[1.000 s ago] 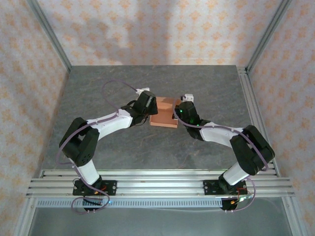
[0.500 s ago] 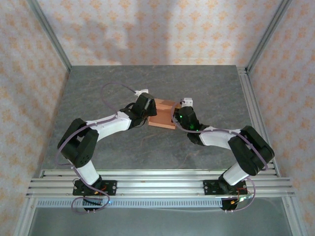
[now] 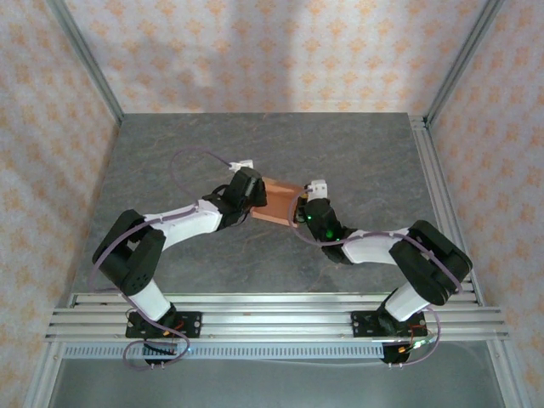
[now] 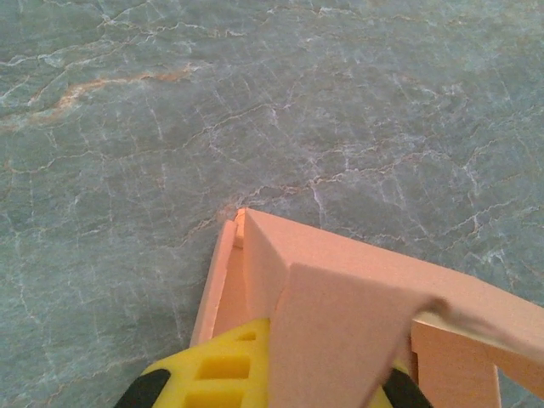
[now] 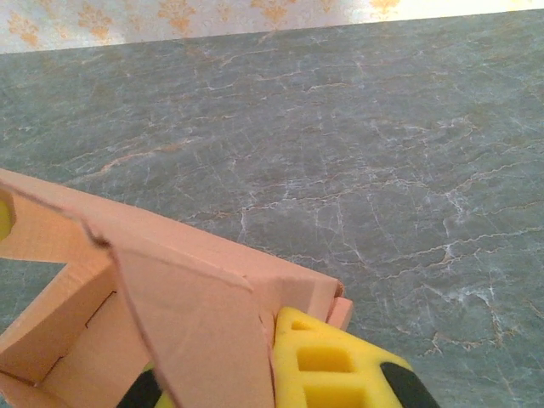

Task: Fold the paper box

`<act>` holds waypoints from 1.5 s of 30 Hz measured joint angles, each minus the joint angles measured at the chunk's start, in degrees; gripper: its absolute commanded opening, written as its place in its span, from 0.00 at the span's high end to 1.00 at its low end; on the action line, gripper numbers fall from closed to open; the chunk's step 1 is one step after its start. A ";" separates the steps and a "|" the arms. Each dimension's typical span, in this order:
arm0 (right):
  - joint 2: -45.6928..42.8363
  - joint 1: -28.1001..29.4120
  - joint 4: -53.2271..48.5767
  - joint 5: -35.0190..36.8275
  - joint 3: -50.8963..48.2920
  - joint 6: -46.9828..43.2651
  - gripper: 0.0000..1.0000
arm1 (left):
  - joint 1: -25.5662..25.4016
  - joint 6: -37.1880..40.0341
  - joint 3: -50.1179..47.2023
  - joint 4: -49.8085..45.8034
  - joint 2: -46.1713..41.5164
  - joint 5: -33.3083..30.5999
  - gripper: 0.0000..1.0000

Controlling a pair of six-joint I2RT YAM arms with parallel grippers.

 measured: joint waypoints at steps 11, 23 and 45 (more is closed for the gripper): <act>0.35 0.68 1.11 0.33 -0.66 0.48 0.98 | -0.11 0.46 -1.81 1.18 -0.87 0.00 1.00; 3.93 2.03 2.62 2.27 0.44 4.74 0.98 | -0.09 0.46 -2.93 0.74 -0.87 -0.09 1.00; -8.41 3.15 0.46 -4.39 -4.00 -1.79 0.13 | -0.11 3.65 -7.85 4.17 -2.21 -4.55 1.00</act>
